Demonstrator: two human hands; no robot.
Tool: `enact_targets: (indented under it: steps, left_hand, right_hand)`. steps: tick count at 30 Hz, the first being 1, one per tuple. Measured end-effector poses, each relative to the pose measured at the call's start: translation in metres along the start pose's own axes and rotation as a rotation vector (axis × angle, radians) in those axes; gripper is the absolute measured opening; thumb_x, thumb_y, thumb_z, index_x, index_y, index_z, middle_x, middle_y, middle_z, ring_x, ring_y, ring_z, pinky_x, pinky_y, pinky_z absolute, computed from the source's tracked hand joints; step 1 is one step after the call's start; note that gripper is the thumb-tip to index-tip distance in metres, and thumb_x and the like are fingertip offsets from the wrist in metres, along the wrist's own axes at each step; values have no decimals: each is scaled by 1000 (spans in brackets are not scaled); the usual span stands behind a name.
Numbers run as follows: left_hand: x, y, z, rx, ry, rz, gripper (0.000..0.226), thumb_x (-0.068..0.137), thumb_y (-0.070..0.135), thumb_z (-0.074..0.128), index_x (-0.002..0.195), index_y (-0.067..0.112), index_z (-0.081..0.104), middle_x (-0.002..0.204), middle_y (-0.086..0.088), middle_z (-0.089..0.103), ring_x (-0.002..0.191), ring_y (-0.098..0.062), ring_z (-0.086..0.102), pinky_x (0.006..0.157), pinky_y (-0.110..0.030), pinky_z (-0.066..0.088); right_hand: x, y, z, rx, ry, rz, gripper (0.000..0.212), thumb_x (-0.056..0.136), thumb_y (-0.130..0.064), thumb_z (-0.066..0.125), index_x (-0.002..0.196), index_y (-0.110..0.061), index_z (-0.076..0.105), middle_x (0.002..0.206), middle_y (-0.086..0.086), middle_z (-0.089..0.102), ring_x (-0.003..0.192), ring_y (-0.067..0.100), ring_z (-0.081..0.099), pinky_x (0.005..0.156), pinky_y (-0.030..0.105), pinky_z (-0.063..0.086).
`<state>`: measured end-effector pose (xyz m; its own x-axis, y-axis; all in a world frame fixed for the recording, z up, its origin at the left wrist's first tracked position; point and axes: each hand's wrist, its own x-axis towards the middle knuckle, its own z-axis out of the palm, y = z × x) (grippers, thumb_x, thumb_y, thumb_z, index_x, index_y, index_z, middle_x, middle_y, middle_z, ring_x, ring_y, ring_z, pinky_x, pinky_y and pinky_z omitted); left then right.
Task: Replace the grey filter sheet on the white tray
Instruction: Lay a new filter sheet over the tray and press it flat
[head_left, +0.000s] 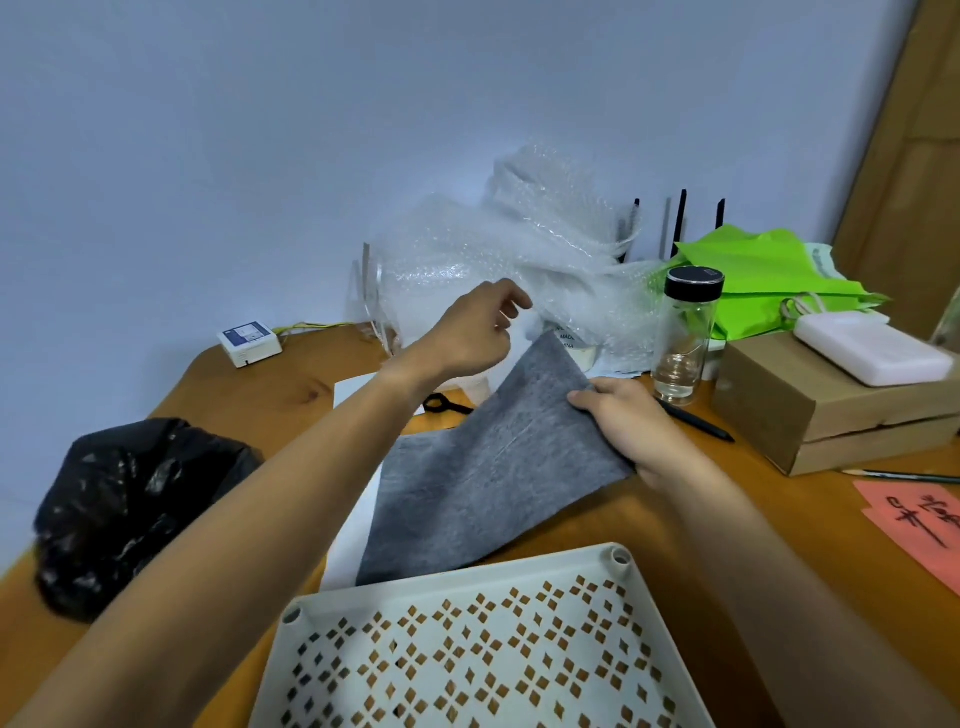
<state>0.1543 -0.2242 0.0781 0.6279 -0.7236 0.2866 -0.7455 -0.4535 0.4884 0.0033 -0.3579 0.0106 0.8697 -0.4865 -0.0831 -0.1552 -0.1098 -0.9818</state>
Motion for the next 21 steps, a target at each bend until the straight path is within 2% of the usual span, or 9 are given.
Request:
enact_targets:
  steps: [4, 6, 8, 10, 11, 13, 15, 18, 21]
  left_hand:
    - [-37, -23, -31, 120, -67, -131, 38, 94, 5, 54, 130, 16, 55, 125, -6, 62, 110, -24, 60, 93, -36, 51]
    - [-63, -43, -40, 269, -135, -249, 42, 96, 18, 58, 137, 15, 53, 133, -8, 61, 117, -26, 59, 92, -34, 49]
    - [-89, -66, -43, 437, -298, -408, 48, 97, 26, 56, 143, 12, 51, 134, -7, 60, 118, -27, 60, 91, -34, 49]
    - [-120, -82, -39, 519, -549, -573, 43, 101, 27, 50, 142, 13, 55, 110, -3, 64, 101, -25, 66, 86, -35, 56]
    - [-136, -90, -36, 493, -601, -665, 40, 103, 32, 50, 137, 13, 57, 103, -2, 63, 95, -24, 68, 82, -34, 60]
    - [-160, -100, -29, 344, -522, -821, 44, 102, 48, 51, 128, 13, 58, 104, -5, 64, 88, -22, 68, 70, -29, 59]
    - [-179, -111, -26, 234, -362, -872, 45, 102, 49, 52, 122, 10, 59, 104, -7, 64, 85, -23, 68, 65, -28, 56]
    - [-196, -122, -27, 39, -204, -937, 40, 100, 42, 58, 118, 6, 58, 105, -11, 67, 84, -26, 73, 79, -37, 61]
    - [-210, -124, -32, -38, -138, -966, 41, 99, 36, 63, 120, 1, 57, 99, -12, 68, 82, -27, 72, 82, -40, 60]
  right_hand:
    - [9, 14, -8, 80, 14, 130, 21, 96, -6, 56, 108, 5, 70, 93, 19, 77, 77, 28, 75, 65, 33, 58]
    - [6, 26, -10, -38, 6, 185, 22, 96, -8, 56, 108, 6, 69, 92, 19, 77, 76, 28, 74, 61, 31, 54]
    - [3, 37, -12, -190, -13, 225, 23, 97, -12, 56, 107, 4, 68, 90, 17, 77, 79, 28, 73, 63, 31, 51]
    - [0, 44, -12, -260, 5, 253, 22, 99, -13, 54, 102, 3, 68, 91, 17, 76, 80, 29, 71, 62, 31, 50]
    - [-2, 45, -10, -263, 22, 259, 21, 99, -12, 53, 100, 3, 68, 92, 19, 75, 78, 29, 70, 61, 31, 49]
    - [-3, 44, -6, -263, 32, 255, 20, 98, -9, 53, 97, 4, 67, 92, 20, 75, 76, 29, 69, 58, 30, 48]
    - [-8, 38, 2, -283, -11, 238, 18, 96, -8, 53, 92, 3, 66, 86, 18, 73, 70, 27, 64, 54, 29, 42]
    - [-14, 31, 17, -341, -85, 221, 16, 94, -9, 52, 80, -9, 58, 69, 13, 57, 55, 23, 45, 47, 28, 26]
    - [-14, 30, 29, -377, -104, 203, 12, 93, -8, 49, 90, -6, 60, 83, 20, 59, 72, 29, 49, 51, 30, 30]
